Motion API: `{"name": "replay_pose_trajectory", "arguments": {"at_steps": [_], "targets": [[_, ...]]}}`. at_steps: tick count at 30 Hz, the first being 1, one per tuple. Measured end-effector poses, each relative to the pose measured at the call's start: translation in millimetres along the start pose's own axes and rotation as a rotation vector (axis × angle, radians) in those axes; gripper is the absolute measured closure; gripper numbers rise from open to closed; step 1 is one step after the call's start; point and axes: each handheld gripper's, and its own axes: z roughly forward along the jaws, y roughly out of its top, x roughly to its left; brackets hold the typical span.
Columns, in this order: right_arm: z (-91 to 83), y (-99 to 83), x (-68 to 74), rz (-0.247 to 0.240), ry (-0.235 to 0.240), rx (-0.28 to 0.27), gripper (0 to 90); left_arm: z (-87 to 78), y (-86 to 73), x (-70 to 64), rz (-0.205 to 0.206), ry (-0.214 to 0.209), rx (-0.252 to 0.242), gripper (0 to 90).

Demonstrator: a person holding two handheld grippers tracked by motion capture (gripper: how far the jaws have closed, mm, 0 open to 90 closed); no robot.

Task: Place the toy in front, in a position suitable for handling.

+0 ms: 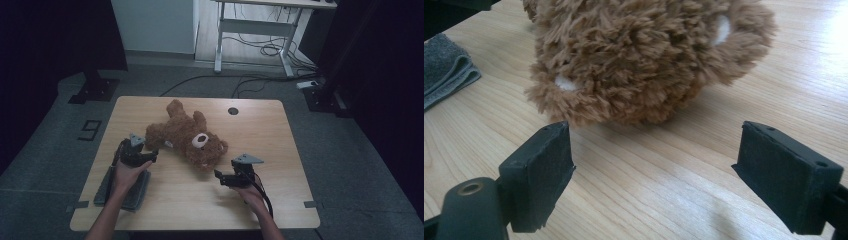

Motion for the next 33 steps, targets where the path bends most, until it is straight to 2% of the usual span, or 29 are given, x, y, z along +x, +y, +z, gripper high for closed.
{"name": "replay_pose_trajectory", "arguments": {"at_steps": [10, 19, 22, 27, 33], "targets": [[1.8, 0.6, 1.5, -0.004, 0.0, 0.003, 15.0, 12.5, -3.7, 8.1, -0.025, -0.006, 0.014, 24.8], [5.6, -0.2, 3.5, -0.004, 0.015, 0.011, 15.5, 23.3, -1.1, 15.9, -0.025, -0.004, 0.02, 25.3], [9.1, 2.5, 7.0, -0.008, 0.022, 0.011, 15.6, 31.1, 4.4, 18.9, -0.027, -0.02, 0.016, 25.4], [16.6, 8.3, 12.2, -0.01, 0.048, 0.016, 15.9, 41.9, 9.7, 22.4, -0.032, -0.02, 0.024, 25.4], [27.0, 12.6, 21.1, -0.021, 0.059, 0.029, 15.2, 54.3, 11.0, 23.8, -0.019, -0.012, 0.048, 28.1]]}}
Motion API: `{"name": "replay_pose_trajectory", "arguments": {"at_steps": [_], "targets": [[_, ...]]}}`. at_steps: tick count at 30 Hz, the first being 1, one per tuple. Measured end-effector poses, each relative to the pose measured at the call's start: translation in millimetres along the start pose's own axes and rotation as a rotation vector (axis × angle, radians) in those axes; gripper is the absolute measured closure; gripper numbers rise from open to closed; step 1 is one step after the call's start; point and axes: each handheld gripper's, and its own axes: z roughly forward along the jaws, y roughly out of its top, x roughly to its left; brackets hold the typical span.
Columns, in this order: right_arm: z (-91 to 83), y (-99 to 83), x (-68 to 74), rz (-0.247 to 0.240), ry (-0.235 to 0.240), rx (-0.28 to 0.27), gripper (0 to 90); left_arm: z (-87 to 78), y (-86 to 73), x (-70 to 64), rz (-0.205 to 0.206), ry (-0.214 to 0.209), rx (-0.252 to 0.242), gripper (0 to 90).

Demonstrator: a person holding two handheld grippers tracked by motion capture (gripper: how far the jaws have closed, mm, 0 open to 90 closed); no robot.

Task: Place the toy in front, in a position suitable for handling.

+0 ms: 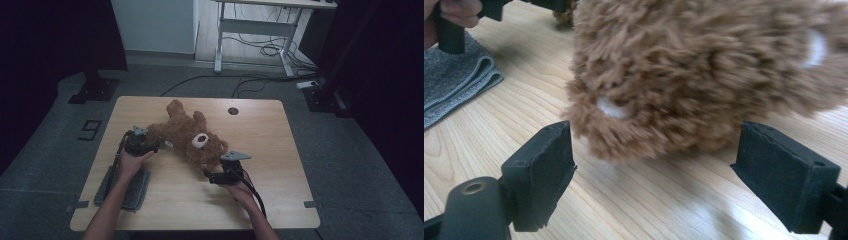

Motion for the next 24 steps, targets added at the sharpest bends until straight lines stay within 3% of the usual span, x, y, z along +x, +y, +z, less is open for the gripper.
{"name": "replay_pose_trajectory", "arguments": {"at_steps": [5, 8, 11, 14, 15, 24], "targets": [[16.8, 4.5, 5.9, -0.009, -0.017, 0.031, 20.2, 6.9, 0.6, 1.1, -0.024, 0.018, -0.006, 50.0], [20.2, 7.8, 4.7, 0.027, -0.086, 0.024, 40.7, 6.3, 0.9, 2.5, -0.034, -0.003, -0.013, 61.7], [19.4, 8.6, 0.9, 0.045, -0.088, 0.015, 61.2, 1.3, 2.8, 1.9, -0.034, -0.026, -0.035, 69.6], [18.0, 8.6, -2.1, 0.044, -0.085, 0.013, 68.3, -1.3, 4.0, 0.4, -0.035, -0.038, -0.038, 74.5], [15.8, 8.6, -5.3, 0.043, -0.09, 0.002, 74.8, -4.0, 5.1, -0.4, -0.034, -0.048, -0.042, 75.5], [4.5, 12.3, -16.4, 0.024, -0.109, -0.057, 81.0, -20.8, 10.4, -4.3, -0.024, -0.068, -0.087, 80.2]]}}
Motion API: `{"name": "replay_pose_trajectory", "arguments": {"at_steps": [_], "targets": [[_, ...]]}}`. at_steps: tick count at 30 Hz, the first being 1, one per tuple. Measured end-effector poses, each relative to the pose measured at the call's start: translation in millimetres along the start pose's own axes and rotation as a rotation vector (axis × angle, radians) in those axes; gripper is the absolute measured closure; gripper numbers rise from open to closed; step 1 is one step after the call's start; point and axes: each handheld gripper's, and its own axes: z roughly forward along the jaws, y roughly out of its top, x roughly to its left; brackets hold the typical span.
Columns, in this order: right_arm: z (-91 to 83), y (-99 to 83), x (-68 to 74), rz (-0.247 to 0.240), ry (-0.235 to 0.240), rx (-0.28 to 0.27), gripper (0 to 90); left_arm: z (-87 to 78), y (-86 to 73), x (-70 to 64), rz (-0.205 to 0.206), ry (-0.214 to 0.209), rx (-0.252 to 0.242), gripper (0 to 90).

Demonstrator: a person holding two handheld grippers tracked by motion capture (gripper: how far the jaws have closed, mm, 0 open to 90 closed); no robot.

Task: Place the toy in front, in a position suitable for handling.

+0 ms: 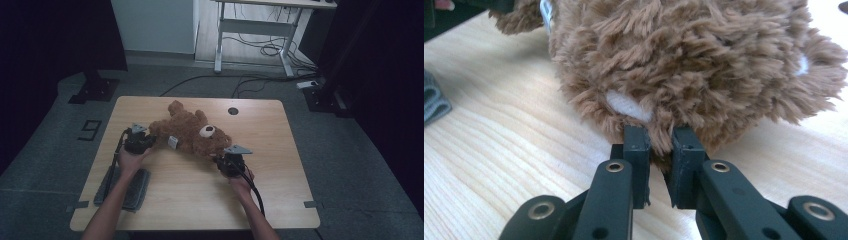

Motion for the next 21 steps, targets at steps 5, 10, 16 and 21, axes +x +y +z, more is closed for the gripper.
{"name": "replay_pose_trajectory", "arguments": {"at_steps": [5, 10, 16, 21], "targets": [[-7.5, 5.7, -5.5, -0.006, 0.007, -0.021, 81.6, -9.5, 3.5, -1.8, -0.003, -0.019, -0.029, 81.1], [-16.8, 12.2, -11.6, -0.008, -0.001, -0.055, 82.1, -20.2, 9.9, -9.5, 0.02, -0.033, -0.066, 82.0], [-32.9, 27.3, -22.3, -0.025, -0.02, -0.093, 82.7, -31.5, 17.5, -21.1, 0.044, -0.053, -0.1, 83.0], [-44.6, 28.7, -37.3, -0.025, -0.038, -0.095, 82.7, -35.5, 13.4, -33.2, 0.06, -0.087, -0.104, 83.1]]}}
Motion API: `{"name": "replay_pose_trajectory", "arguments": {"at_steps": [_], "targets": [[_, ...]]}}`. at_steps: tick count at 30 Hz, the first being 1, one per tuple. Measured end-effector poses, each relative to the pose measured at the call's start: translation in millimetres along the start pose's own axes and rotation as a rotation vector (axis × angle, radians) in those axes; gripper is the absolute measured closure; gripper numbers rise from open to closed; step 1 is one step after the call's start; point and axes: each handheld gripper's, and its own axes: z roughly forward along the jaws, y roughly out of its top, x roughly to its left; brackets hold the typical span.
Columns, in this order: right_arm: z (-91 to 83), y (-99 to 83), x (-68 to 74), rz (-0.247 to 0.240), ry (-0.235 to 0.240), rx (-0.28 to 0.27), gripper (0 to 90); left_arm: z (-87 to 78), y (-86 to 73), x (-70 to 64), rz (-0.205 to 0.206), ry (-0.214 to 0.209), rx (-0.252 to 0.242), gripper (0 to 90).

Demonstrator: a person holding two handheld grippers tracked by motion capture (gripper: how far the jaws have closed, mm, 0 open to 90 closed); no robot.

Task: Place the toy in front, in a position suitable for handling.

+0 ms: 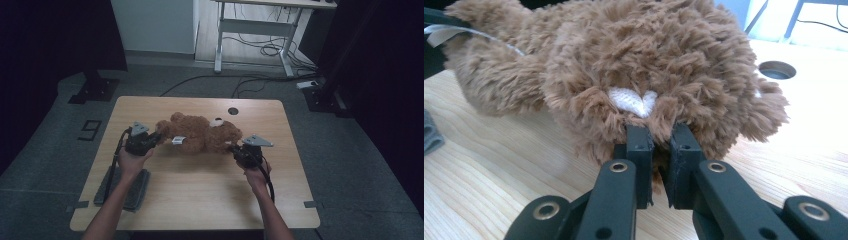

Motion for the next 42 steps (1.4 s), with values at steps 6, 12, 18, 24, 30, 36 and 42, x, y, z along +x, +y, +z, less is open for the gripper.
{"name": "replay_pose_trajectory", "arguments": {"at_steps": [6, 12, 18, 24, 30, 36, 42], "targets": [[-11.3, -12.8, -18.0, 0.02, -0.016, 0.01, 82.6, -7.2, -6.3, -22.6, 0.027, -0.035, -0.023, 83.2], [-18.4, -24.6, -31.2, 0.031, -0.031, 0.015, 82.9, -18.6, -12.0, -43.5, 0.058, -0.062, -0.042, 83.2], [-22.6, -23.6, -34.5, 0.041, -0.035, -0.01, 83.6, -23.8, 1.1, -48.4, 0.077, -0.051, -0.063, 83.7], [-17.2, -10.4, -25.7, 0.013, -0.038, -0.04, 83.8, -31.5, 17.4, -45.8, 0.087, -0.042, -0.086, 84.6], [-19.0, -6.0, -24.3, 0.012, -0.044, -0.071, 84.3, -36.7, 21.0, -49.8, 0.096, -0.054, -0.098, 84.9], [-31.6, 0.5, -23.9, 0.002, -0.059, -0.127, 84.9, -43.7, 29.1, -61.0, 0.115, -0.08, -0.12, 85.1], [-49.1, -12.6, -31.0, -0.011, -0.083, -0.139, 85.0, -43.0, 21.8, -77.1, 0.121, -0.125, -0.13, 85.1]]}}
